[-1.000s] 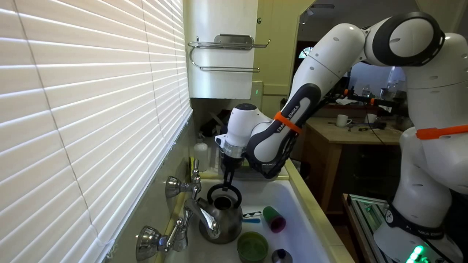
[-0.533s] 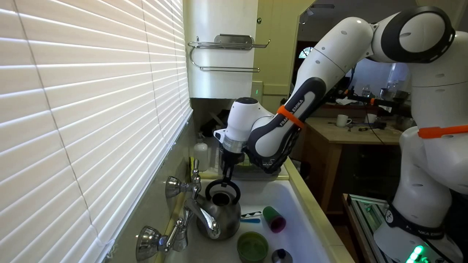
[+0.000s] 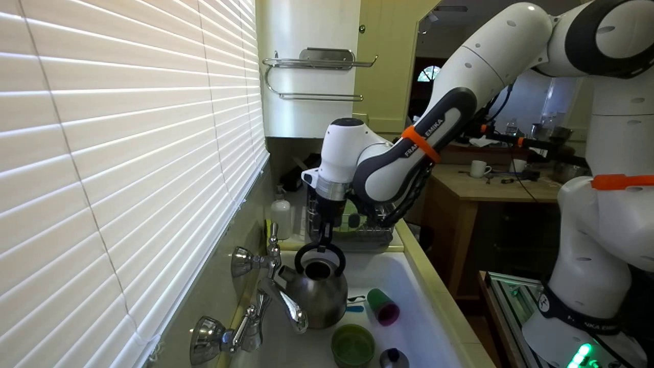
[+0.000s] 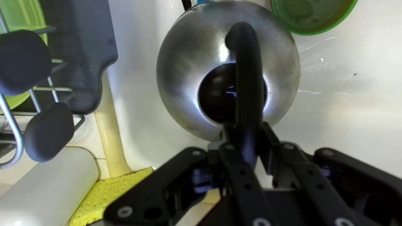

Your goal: Push the faucet nozzle to the left and move the kettle to the left of the sink as well

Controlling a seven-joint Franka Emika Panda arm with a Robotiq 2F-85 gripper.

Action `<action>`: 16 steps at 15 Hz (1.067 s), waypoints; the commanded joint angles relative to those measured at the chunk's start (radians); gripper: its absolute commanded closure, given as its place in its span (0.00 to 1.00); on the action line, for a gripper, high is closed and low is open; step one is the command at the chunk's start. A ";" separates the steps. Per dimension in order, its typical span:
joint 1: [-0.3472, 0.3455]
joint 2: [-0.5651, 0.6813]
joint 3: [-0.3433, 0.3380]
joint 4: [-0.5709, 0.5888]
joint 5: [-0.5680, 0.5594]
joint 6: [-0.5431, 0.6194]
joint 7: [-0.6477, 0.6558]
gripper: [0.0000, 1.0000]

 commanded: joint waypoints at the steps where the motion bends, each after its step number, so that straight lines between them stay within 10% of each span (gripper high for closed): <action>1: 0.004 -0.107 0.009 -0.037 -0.006 -0.068 -0.036 0.95; 16: 0.050 -0.209 0.096 -0.079 0.292 -0.174 -0.471 0.95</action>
